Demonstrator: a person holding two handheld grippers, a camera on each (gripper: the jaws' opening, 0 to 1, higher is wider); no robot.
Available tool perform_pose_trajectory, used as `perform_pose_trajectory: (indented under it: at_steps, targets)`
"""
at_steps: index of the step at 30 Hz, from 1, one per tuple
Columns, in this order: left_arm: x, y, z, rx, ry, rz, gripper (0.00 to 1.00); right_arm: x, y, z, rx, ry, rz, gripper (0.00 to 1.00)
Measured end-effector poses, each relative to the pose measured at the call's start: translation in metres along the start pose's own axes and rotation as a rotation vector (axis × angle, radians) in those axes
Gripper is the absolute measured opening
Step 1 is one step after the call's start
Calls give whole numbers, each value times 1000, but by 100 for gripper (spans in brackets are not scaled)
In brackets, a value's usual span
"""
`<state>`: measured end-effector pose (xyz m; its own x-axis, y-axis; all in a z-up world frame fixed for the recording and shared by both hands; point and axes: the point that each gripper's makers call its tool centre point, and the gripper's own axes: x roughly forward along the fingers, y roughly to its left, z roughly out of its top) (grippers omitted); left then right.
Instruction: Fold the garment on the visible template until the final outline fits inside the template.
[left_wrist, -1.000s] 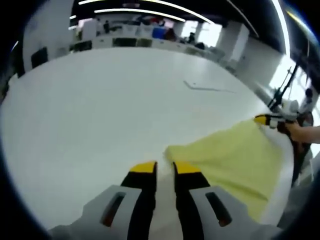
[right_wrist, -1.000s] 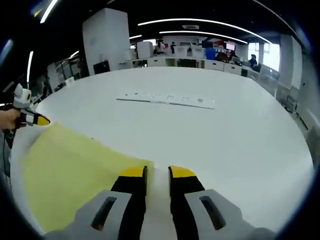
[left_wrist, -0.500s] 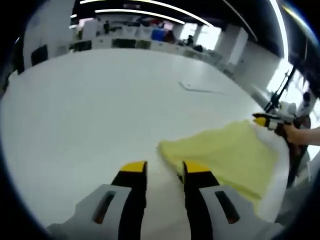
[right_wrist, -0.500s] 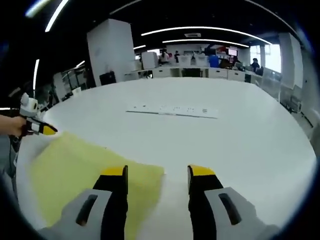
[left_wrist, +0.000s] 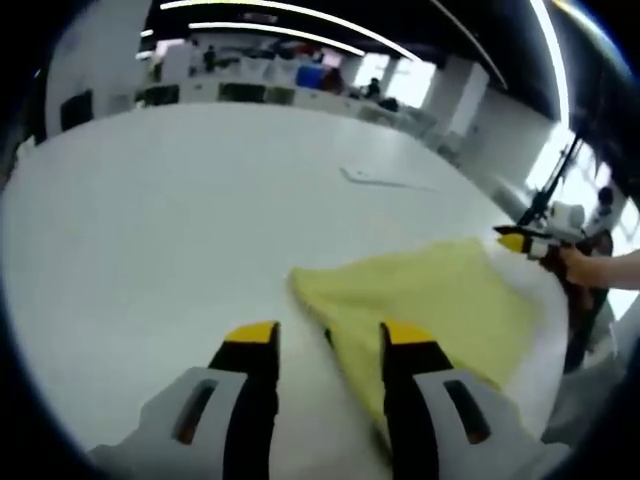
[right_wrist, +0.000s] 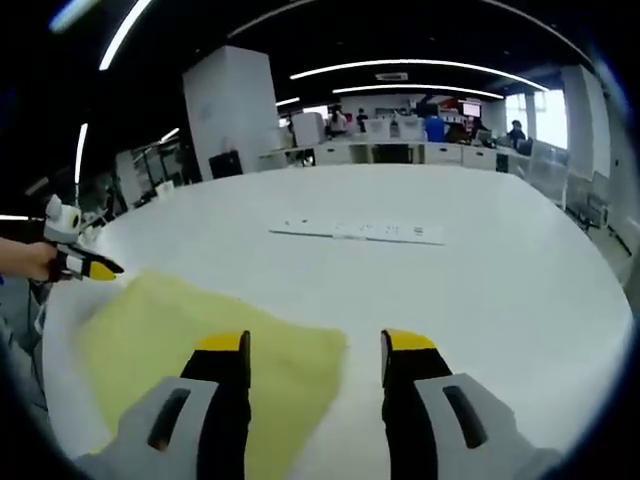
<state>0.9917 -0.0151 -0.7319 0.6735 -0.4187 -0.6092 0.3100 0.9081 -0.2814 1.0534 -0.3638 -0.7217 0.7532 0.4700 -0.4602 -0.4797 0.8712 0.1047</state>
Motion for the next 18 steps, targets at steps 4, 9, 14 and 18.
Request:
perform_pose_trajectory:
  at_steps: [4,9,14,18]
  targets:
    - [-9,-5,0,1,-12,-3,37,-10,7,-2,0,-3,7,52]
    - [-24,-14,-2,14,-24,-7,37,-23,17,-4,-17,-3,19,50]
    - [-38,-23,-3,13,-42,-13,37,-38,23,-3,-25,-11,34,50]
    - [-48,-32,-6,21,-52,-21,38,-48,26,-3,-30,-15,47,50]
